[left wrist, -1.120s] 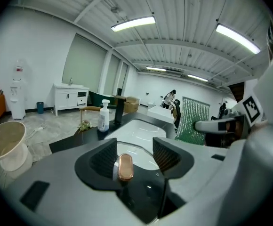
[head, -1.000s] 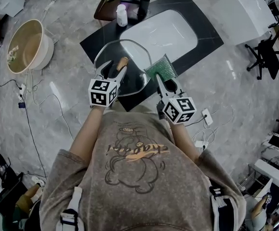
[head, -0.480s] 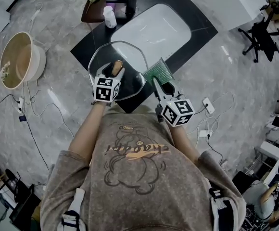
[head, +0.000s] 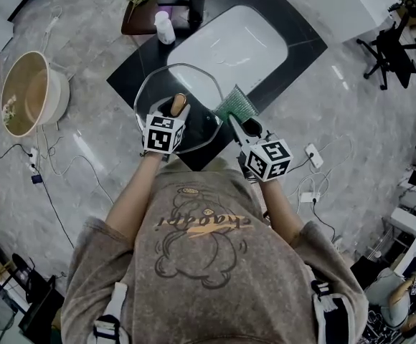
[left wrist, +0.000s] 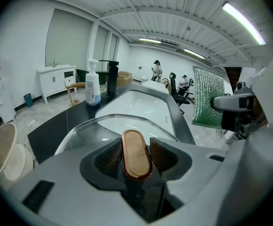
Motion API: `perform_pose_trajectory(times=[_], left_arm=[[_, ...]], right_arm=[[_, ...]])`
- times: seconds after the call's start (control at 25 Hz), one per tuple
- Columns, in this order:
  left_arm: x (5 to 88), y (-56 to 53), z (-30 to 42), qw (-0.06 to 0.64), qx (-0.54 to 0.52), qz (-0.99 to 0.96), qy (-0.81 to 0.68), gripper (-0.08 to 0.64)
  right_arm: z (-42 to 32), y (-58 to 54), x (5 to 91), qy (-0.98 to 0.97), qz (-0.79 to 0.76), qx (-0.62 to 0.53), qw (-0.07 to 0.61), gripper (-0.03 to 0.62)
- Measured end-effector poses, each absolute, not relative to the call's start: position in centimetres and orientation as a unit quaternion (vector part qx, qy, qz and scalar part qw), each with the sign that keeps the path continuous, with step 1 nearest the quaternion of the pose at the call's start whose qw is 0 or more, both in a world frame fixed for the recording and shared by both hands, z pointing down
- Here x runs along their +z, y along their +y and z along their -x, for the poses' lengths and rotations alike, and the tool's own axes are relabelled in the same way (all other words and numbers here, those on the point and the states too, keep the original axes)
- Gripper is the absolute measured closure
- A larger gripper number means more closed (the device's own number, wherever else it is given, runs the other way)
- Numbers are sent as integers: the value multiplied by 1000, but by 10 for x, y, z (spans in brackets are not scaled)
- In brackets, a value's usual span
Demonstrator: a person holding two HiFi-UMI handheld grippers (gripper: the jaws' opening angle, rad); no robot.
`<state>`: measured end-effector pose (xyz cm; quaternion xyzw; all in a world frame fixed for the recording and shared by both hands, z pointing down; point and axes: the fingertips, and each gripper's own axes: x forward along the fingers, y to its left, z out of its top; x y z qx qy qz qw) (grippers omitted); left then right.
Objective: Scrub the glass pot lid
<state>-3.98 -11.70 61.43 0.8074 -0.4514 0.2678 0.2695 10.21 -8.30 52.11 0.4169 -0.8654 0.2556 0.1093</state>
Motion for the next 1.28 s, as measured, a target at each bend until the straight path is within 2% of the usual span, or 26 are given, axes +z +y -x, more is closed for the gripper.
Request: perform_pose_trajectory(times=[0.48, 1.0, 1.28], left_arm=[[619, -118, 40, 272, 252, -800, -472, 373], [620, -113, 45, 291, 231, -786, -495, 374], [620, -117, 48, 293, 215, -777, -513, 376]], right_arm=[[-1, -157, 521, -931, -220, 221, 191, 502], [111, -152, 569, -911, 30, 180, 369, 502], [150, -128, 592, -868, 162, 176, 434, 502]])
